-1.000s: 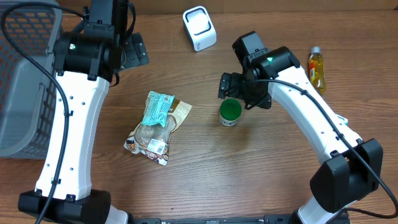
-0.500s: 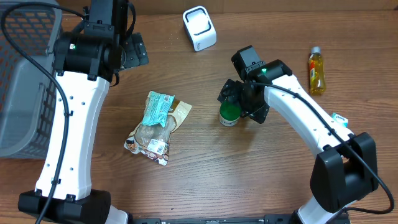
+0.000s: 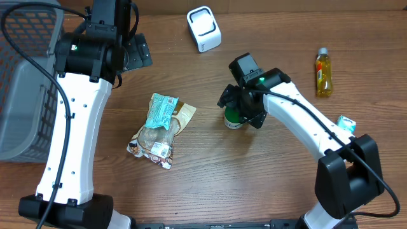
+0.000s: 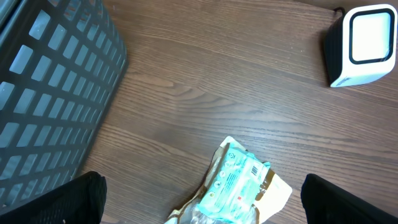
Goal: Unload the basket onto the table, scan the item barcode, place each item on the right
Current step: 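Lower the right gripper around the green-capped jar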
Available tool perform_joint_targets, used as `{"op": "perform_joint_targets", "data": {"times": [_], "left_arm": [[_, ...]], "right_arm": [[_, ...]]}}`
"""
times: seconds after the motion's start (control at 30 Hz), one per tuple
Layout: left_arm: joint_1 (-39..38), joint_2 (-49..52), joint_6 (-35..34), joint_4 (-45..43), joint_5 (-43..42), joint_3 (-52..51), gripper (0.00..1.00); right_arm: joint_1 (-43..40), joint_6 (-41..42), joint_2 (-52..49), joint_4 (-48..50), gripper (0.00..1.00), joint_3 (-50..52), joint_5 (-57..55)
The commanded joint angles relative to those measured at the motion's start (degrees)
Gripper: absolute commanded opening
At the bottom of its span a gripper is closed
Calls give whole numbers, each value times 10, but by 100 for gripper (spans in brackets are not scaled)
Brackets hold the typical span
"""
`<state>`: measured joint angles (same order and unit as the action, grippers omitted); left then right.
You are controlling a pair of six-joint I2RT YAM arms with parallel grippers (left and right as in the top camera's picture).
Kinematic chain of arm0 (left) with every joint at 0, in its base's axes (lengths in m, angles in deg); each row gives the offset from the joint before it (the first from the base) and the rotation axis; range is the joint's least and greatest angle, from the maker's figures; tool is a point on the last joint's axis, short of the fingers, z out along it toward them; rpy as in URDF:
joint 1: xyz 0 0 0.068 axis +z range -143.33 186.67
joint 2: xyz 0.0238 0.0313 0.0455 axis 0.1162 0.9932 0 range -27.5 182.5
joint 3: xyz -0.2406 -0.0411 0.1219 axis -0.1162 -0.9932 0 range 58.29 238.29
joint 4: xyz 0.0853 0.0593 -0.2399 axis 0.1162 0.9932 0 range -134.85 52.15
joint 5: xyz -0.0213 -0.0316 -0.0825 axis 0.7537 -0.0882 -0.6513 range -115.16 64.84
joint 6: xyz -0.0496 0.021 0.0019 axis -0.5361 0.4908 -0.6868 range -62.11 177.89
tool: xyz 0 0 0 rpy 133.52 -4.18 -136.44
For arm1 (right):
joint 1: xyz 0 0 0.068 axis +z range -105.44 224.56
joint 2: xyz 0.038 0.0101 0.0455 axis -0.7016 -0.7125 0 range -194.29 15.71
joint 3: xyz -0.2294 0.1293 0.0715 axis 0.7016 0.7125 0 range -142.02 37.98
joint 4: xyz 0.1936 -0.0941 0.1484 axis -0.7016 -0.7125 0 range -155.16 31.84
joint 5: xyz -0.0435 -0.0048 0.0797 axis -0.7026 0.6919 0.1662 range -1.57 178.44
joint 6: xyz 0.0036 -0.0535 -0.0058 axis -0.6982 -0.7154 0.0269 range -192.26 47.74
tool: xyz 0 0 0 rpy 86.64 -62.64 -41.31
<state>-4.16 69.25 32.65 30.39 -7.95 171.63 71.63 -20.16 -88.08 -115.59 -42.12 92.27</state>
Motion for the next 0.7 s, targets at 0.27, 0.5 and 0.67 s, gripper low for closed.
{"op": "perform_joint_targets", "data": {"times": [0.27,0.5,0.67], "left_arm": [[-1,-12,8,-1,8,11,100],[-1,-12,8,-1,8,12,100],[-1,-12,9,-1,8,12,99]], "right_arm": [[9,4,-7,1,84,3,-59],[9,2,-7,-10,75,3,-52],[10,-31,-7,-20,63,3,-50]]}}
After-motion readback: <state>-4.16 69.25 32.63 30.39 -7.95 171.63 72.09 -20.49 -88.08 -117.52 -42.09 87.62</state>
